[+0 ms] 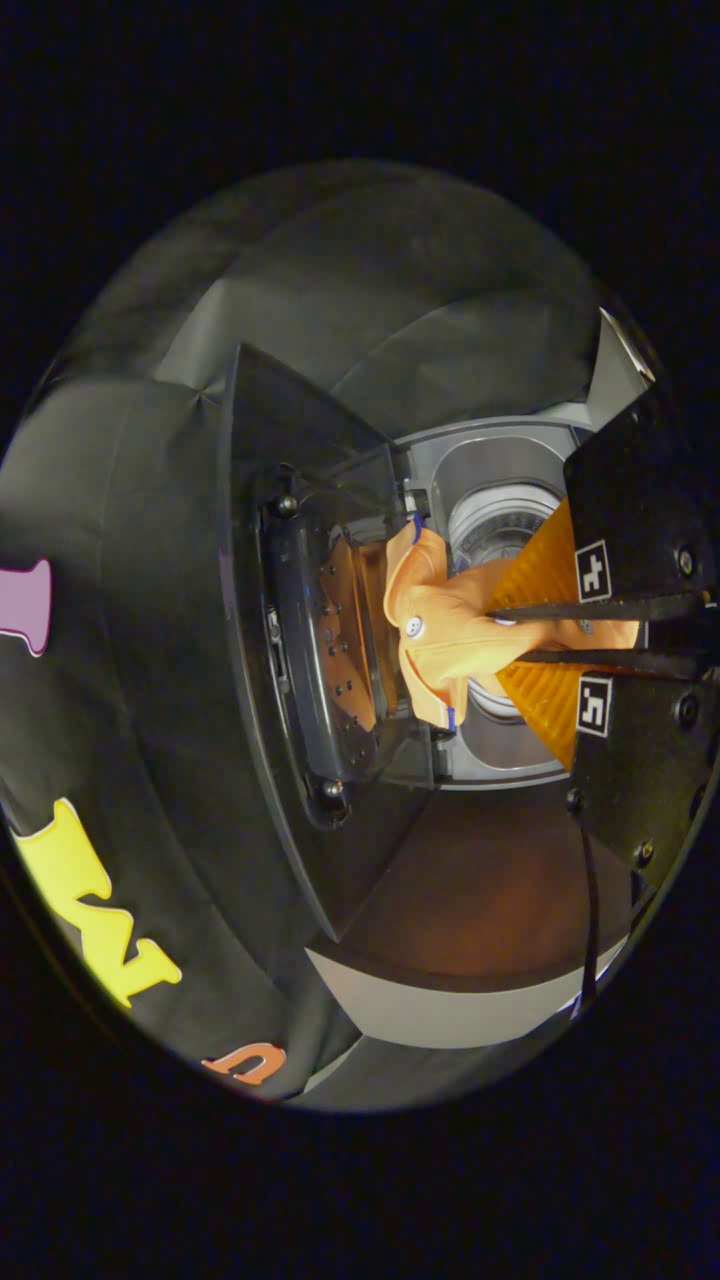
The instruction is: Put the clothes into the washing machine and then close the washing machine lid.
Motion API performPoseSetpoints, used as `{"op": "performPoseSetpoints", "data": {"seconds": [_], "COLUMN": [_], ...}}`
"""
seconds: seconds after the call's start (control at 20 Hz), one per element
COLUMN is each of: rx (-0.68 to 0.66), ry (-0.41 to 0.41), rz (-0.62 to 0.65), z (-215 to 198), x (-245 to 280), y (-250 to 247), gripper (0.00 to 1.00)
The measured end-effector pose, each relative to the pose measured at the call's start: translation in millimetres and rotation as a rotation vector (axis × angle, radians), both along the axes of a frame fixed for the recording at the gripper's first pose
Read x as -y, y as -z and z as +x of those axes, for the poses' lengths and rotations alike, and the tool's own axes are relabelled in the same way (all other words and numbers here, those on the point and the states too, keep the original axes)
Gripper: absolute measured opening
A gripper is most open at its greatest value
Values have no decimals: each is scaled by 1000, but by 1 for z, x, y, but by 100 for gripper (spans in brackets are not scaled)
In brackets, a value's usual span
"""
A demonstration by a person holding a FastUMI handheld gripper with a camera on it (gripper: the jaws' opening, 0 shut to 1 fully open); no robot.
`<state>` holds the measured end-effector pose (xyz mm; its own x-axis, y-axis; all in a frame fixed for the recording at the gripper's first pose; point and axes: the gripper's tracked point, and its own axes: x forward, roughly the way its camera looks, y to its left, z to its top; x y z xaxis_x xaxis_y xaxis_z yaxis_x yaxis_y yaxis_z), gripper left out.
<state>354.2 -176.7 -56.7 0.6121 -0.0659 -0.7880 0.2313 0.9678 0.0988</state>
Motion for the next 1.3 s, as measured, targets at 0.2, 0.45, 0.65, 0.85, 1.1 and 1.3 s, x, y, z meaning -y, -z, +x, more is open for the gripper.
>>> {"op": "performPoseSetpoints", "data": {"seconds": [0.2, 0.45, 0.65, 0.85, 1.1, 1.3], "rx": [-13, -15, -13, 19, 110, 155], "ry": [-6, -21, -42, -83, -122, -131], "rz": [10, 5, -64, -85, -76, -100], "z": [1, -2, -7, -5, 10, 31], "x": [-3, -3, 2, -7, -30, -32], "y": [3, 6, -3, -30, -90, -126], "gripper": [17, 42, 49, 50, 59, 87]}}
